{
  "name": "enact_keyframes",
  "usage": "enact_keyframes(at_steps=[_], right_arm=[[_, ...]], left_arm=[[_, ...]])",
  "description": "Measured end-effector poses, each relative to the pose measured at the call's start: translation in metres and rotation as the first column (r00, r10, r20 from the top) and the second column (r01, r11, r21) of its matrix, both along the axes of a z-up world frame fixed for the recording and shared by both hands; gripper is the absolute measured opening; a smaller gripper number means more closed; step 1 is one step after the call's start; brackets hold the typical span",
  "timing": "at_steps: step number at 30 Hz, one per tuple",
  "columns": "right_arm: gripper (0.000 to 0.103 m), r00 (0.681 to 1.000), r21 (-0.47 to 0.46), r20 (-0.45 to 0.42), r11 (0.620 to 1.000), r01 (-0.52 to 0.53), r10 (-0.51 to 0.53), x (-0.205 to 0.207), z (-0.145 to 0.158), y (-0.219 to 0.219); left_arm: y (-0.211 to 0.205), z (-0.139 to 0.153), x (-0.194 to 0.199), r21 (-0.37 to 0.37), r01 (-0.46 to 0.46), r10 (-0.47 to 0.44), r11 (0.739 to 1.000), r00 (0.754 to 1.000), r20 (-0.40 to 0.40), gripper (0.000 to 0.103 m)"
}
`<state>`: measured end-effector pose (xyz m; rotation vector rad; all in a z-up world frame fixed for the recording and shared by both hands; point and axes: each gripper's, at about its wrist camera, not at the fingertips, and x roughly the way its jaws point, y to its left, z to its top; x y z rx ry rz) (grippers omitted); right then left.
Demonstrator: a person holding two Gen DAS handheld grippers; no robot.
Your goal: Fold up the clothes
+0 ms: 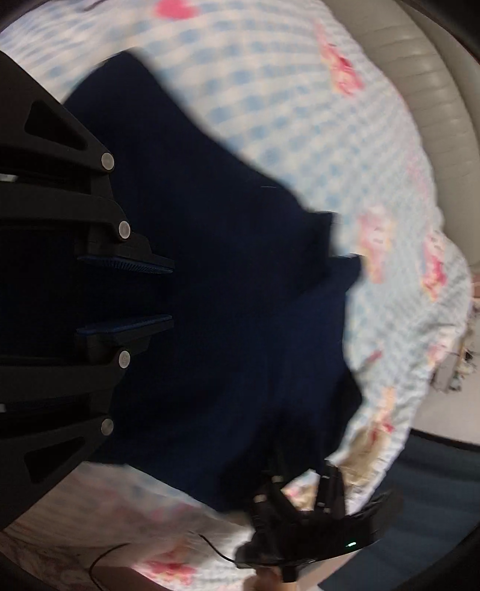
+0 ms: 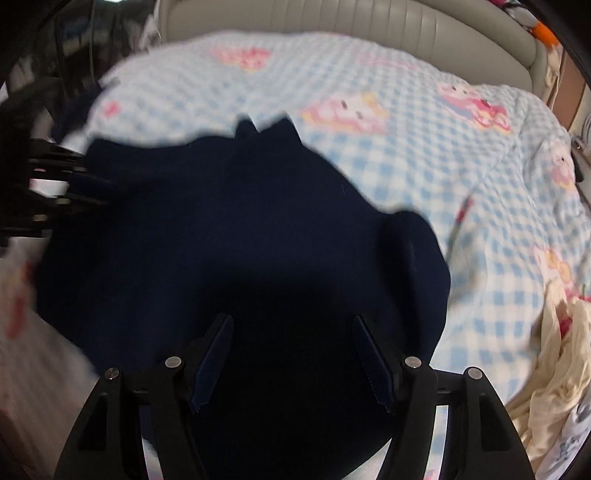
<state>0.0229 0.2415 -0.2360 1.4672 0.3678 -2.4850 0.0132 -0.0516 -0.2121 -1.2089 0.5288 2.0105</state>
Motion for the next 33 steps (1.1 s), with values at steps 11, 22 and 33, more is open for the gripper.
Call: enact_keyframes(at_steps=[11,22,33], right_arm=[[0.075,0.989,-0.026,-0.105,0.995,0.101,-0.103,0.03,0.029,0.012],[0.075,0.885,-0.18,0.036,0.869,0.462,-0.463,0.023,0.014,0.093],[0.075,0.91,-0.233,0.056,0.881,0.413,-0.411,-0.006,0.014,0.115]], left_arm=[[-0.035,0.032,0.019,0.126,-0.149,0.15,0.981,0.989,0.003,0.069],[0.048,0.076,-0.012,0.12,0.025,-0.03,0.993,0.999,0.041,0.069],[0.205,0.051,-0.053,0.028,0.307,-0.307,0.951,0.952,0.01,0.069]])
